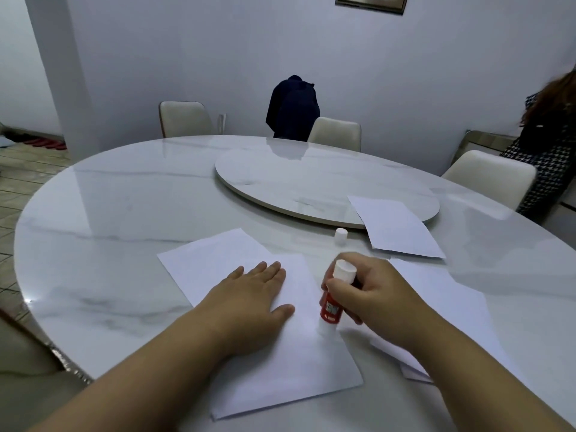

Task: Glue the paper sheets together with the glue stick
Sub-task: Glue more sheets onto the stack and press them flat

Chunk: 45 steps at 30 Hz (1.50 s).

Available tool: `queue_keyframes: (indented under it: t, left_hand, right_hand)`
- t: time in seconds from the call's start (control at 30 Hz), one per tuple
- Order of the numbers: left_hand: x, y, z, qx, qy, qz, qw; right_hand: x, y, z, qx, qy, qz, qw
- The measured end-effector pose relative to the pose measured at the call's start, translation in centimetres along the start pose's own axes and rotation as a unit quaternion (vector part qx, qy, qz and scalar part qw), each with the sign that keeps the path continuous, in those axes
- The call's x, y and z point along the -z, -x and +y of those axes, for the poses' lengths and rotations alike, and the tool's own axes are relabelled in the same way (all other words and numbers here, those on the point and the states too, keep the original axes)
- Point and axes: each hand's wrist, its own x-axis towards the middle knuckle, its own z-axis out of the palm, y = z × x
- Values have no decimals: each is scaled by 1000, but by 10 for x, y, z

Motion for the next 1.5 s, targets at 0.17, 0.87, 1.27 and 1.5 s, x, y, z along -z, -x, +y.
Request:
queue_keyframes:
  t: [0.17, 0.87, 1.27, 1.5]
  left_hand:
    - [4, 0, 0, -2, -8, -24, 1000]
    - [14, 6, 16, -38, 1, -118, 992]
    - [18, 17, 14, -32, 25, -111, 993]
    - [20, 19, 16, -28, 35, -111, 993]
  right_hand:
    - [5, 38, -2, -11, -111, -48, 993]
    - [16, -12, -5, -7, -170, 161, 972]
    - [-4, -22, 7, -23, -9, 73, 997]
    - [13, 21, 4, -23, -64, -21, 997]
